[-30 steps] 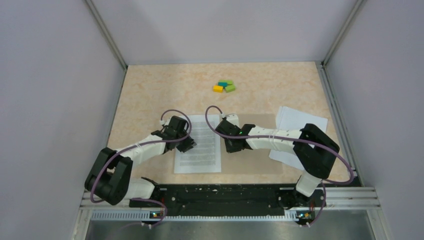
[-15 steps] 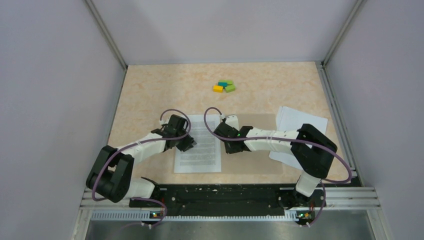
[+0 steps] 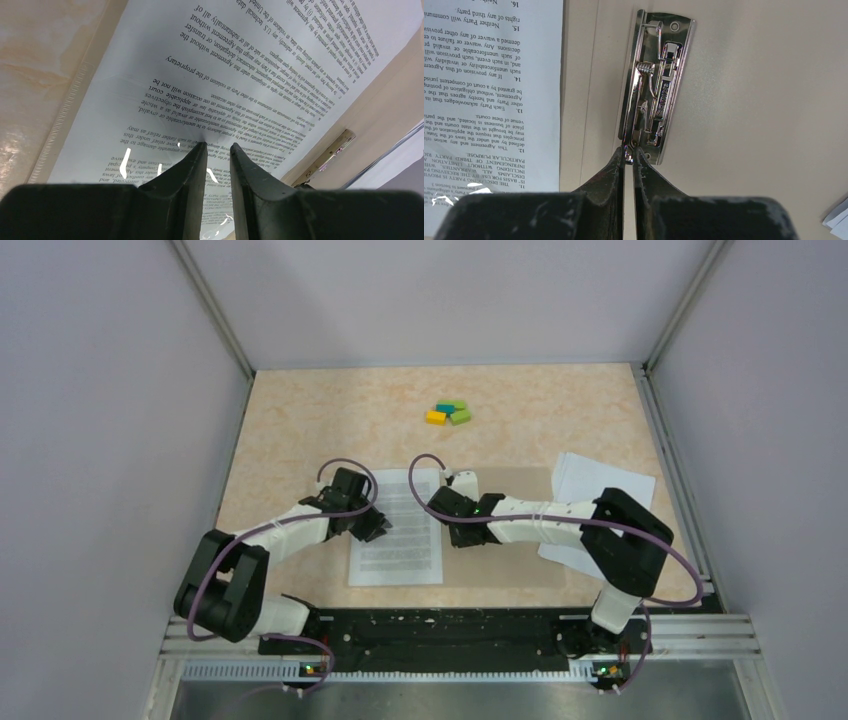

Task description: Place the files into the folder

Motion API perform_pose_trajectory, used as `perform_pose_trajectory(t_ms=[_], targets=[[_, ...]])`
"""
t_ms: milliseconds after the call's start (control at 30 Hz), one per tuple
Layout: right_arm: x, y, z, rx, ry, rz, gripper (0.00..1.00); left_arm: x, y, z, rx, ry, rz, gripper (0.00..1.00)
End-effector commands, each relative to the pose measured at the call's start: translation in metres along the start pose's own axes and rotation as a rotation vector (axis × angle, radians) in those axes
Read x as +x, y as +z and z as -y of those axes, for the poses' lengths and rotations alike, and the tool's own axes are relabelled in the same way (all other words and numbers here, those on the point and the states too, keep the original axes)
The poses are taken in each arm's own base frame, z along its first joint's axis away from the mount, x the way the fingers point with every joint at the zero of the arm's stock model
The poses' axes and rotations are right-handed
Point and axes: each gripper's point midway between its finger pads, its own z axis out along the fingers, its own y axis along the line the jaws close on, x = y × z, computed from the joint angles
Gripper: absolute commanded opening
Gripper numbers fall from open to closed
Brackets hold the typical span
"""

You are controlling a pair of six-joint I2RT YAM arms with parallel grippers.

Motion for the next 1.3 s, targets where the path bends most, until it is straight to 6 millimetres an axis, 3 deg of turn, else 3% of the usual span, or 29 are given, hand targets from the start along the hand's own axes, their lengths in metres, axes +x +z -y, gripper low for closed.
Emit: perform_pose_trajectory(t_ms=[0, 1000, 1267], targets=[[0.057, 0.014, 0.065, 0.24, -0.133, -0.158, 0.05, -0.002, 0.009, -0.08, -0.287, 0.022, 0.042, 0.31], [0.04, 0.0, 0.077, 0.201, -0.037, -0.121, 0.04, -0.002, 0.01, -0.08, -0.293, 0.005, 0.037, 0.31], [0.008, -0.013, 0.058, 0.131, -0.009, -0.056, 0.05, -0.005, 0.009, -0.076, -0.282, 0.026, 0.042, 0.33]])
